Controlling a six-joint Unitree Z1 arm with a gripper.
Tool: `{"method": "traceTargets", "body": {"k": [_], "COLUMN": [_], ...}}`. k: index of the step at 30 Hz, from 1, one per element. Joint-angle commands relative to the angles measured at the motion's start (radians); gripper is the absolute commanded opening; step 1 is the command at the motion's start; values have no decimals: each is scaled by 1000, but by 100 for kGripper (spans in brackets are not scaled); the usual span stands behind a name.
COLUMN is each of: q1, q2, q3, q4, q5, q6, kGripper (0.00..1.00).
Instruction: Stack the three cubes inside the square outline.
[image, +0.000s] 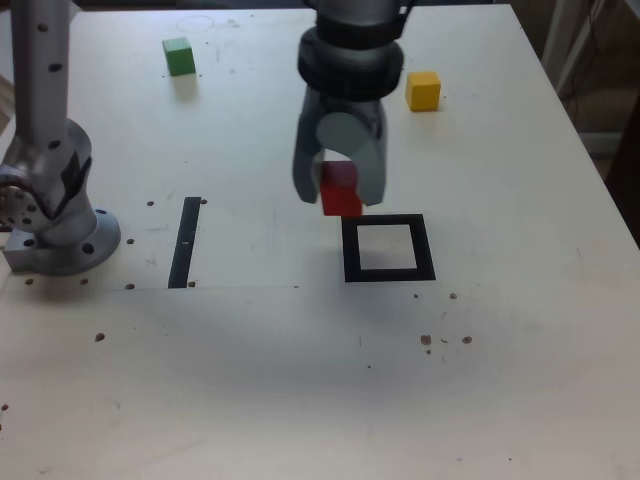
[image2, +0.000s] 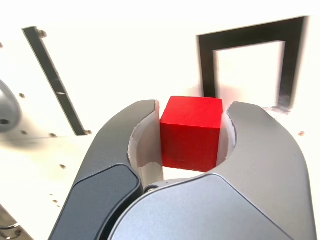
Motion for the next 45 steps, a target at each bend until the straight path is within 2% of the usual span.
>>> {"method": "traceTargets", "body": {"k": [1, 11, 22, 34, 37, 42, 45], "q1": [-9, -11, 15, 51, 51, 51, 51], "q2": [44, 196, 213, 237, 237, 243, 249], "q3": [-44, -135, -142, -131, -135, -144, -148], "q4": [16, 31, 11, 10, 8, 1, -2], "q5": [2, -1, 13, 0, -1, -3, -6], "q6": [-10, -16, -18, 5, 5, 13, 18], "kGripper": [30, 30, 30, 33, 37, 51, 54]}}
